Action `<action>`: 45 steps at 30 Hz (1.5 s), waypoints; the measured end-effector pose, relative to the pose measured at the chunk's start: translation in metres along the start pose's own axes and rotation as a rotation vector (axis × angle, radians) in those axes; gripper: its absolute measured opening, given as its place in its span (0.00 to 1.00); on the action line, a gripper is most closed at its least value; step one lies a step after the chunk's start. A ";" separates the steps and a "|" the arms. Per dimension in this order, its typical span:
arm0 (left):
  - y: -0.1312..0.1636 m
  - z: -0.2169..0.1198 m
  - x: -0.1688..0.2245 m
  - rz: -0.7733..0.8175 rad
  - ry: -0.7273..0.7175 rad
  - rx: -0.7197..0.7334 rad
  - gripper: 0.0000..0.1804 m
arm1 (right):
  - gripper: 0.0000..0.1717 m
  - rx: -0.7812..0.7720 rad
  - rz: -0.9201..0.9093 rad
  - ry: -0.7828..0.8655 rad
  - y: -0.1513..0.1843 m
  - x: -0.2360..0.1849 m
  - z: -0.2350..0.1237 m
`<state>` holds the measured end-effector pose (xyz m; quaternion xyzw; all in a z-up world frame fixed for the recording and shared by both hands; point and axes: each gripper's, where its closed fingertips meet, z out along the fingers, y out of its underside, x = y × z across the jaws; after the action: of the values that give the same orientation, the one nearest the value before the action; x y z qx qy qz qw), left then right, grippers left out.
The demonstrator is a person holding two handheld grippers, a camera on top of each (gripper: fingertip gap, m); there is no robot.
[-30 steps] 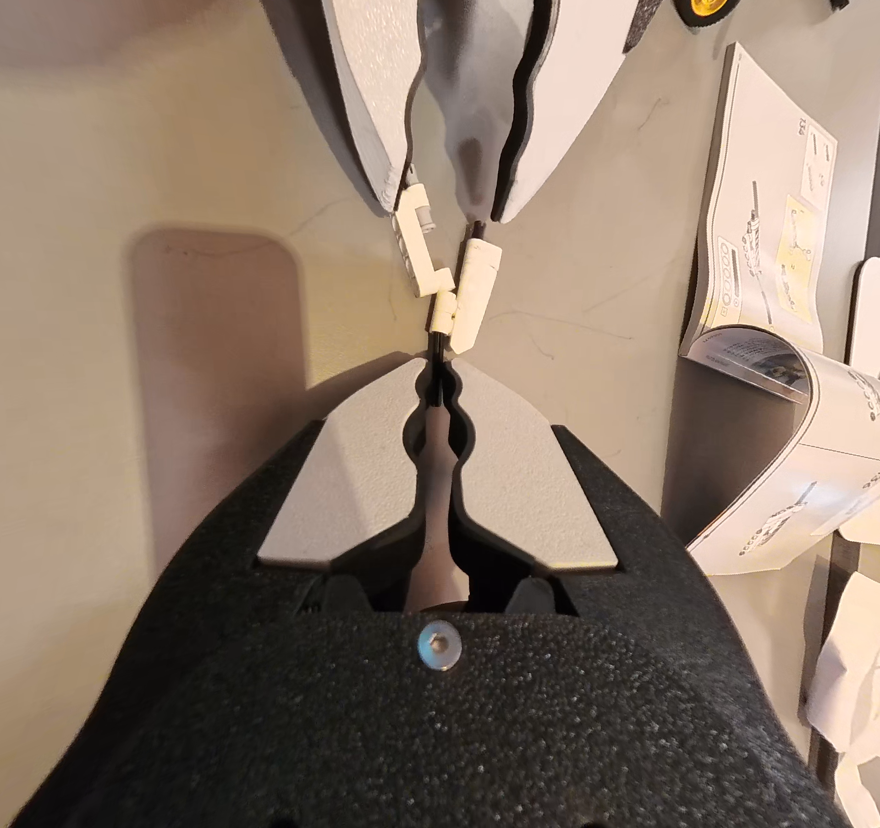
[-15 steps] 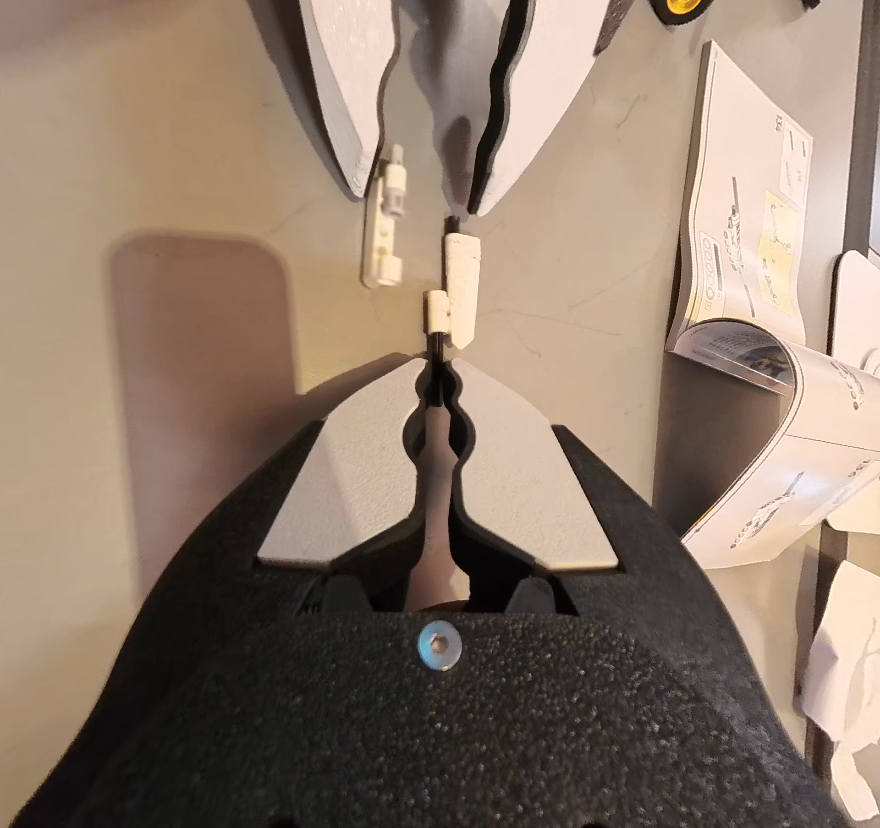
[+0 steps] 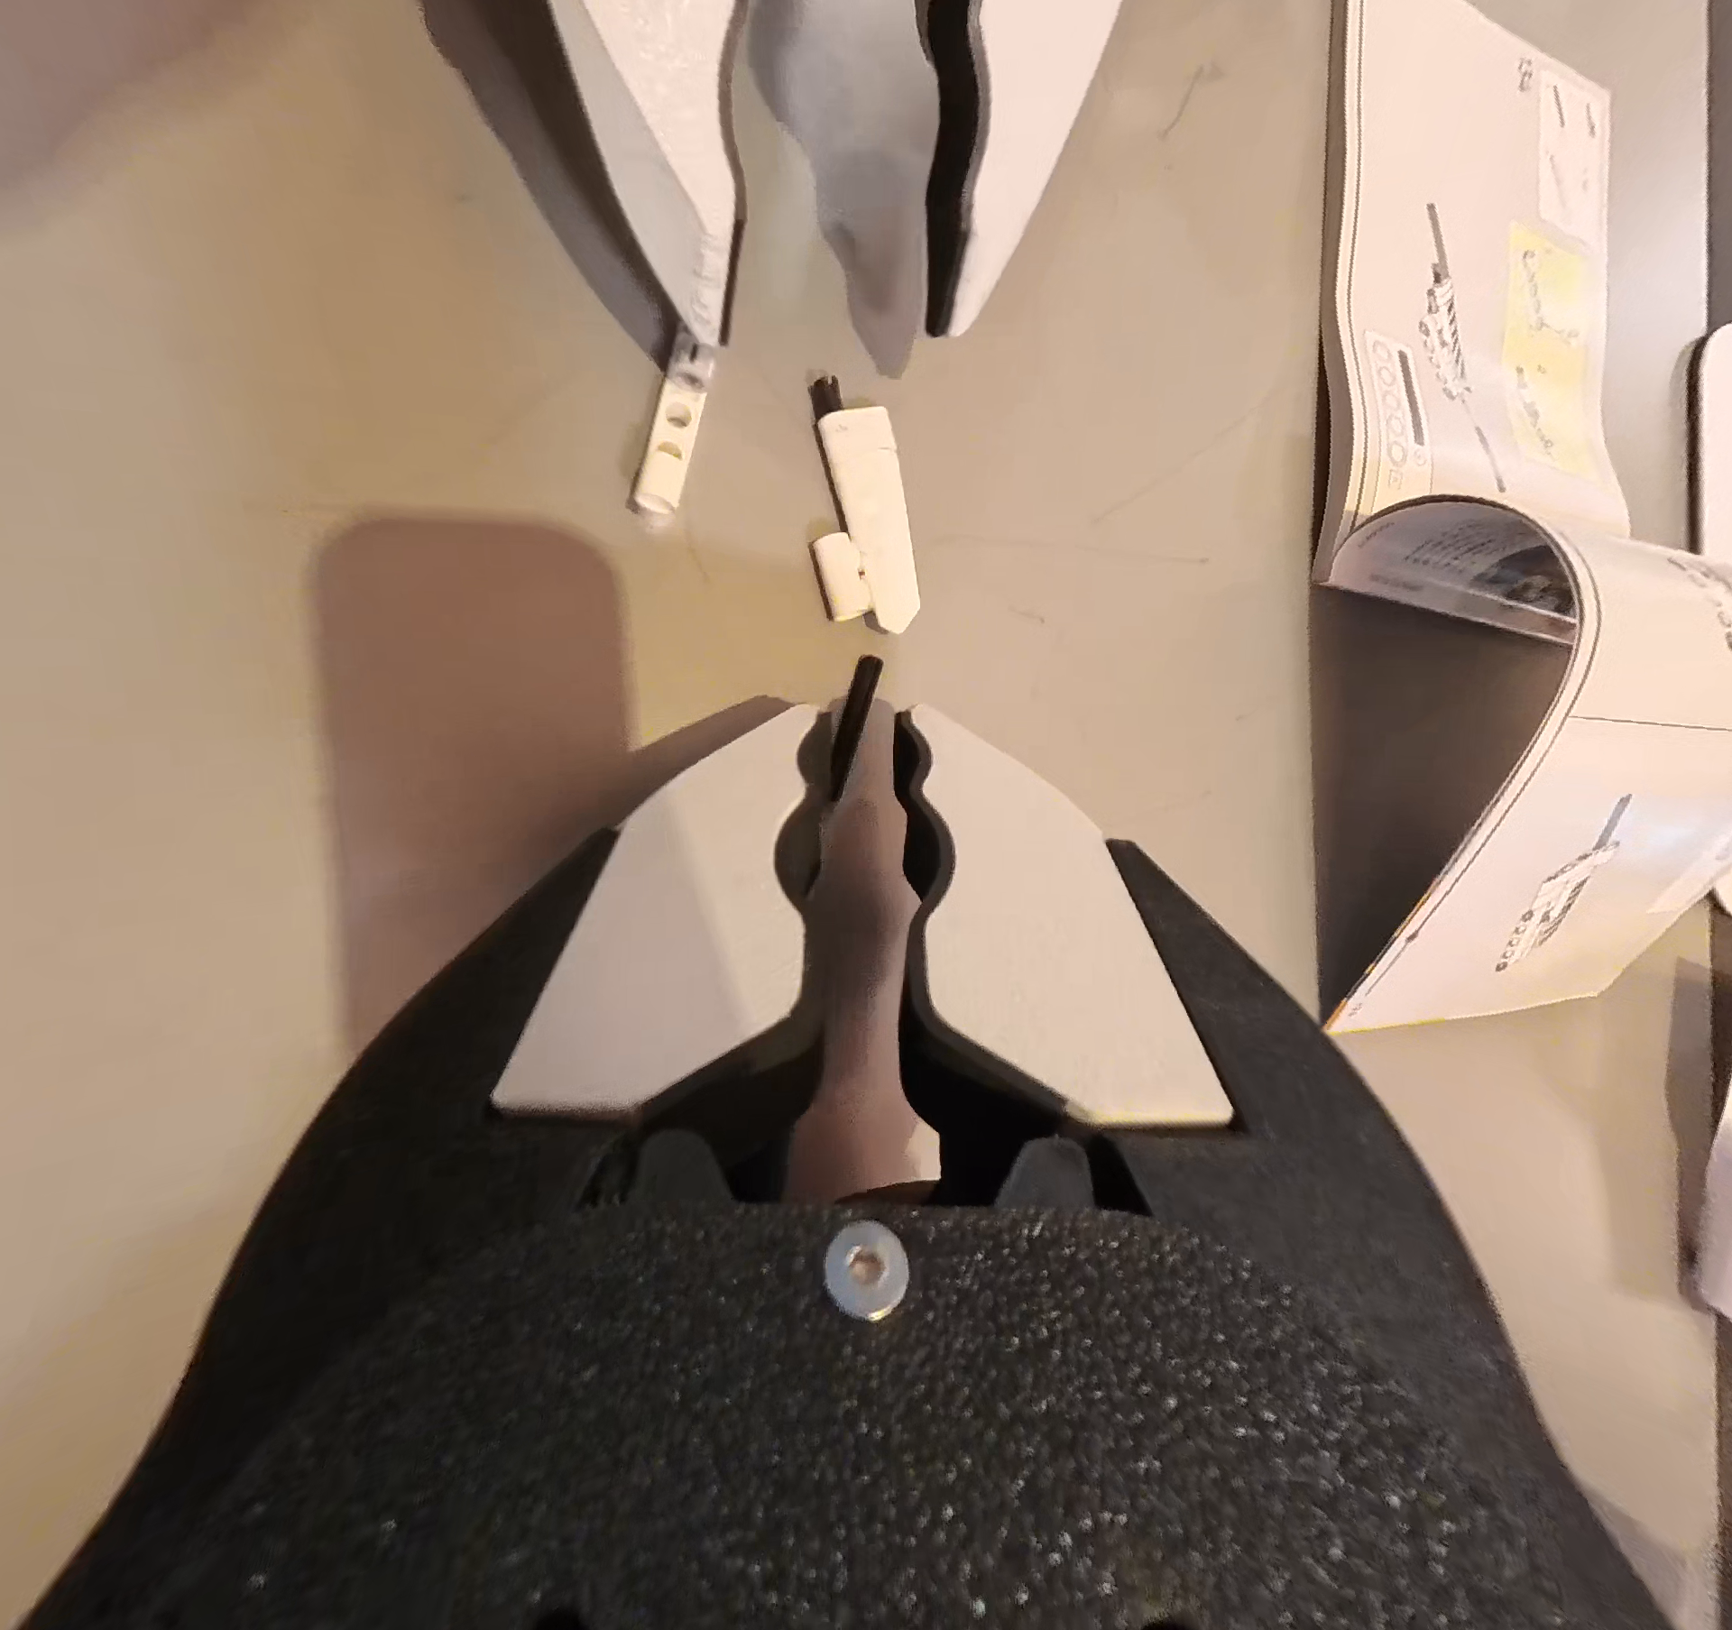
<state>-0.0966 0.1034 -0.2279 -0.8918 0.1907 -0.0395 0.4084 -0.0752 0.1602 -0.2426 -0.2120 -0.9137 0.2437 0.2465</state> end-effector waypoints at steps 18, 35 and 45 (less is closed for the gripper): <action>-0.004 0.004 -0.006 0.014 -0.053 0.049 0.21 | 0.11 0.063 0.097 -0.056 -0.021 0.003 0.021; -0.005 0.004 -0.010 0.034 -0.106 0.062 0.21 | 0.15 0.097 0.221 0.013 -0.024 0.019 0.020; -0.007 0.000 -0.017 0.030 -0.153 0.088 0.21 | 0.11 0.049 0.282 -0.045 -0.022 0.014 0.028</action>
<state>-0.1100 0.1142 -0.2214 -0.8704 0.1703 0.0267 0.4612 -0.1078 0.1407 -0.2469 -0.3266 -0.8740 0.3030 0.1942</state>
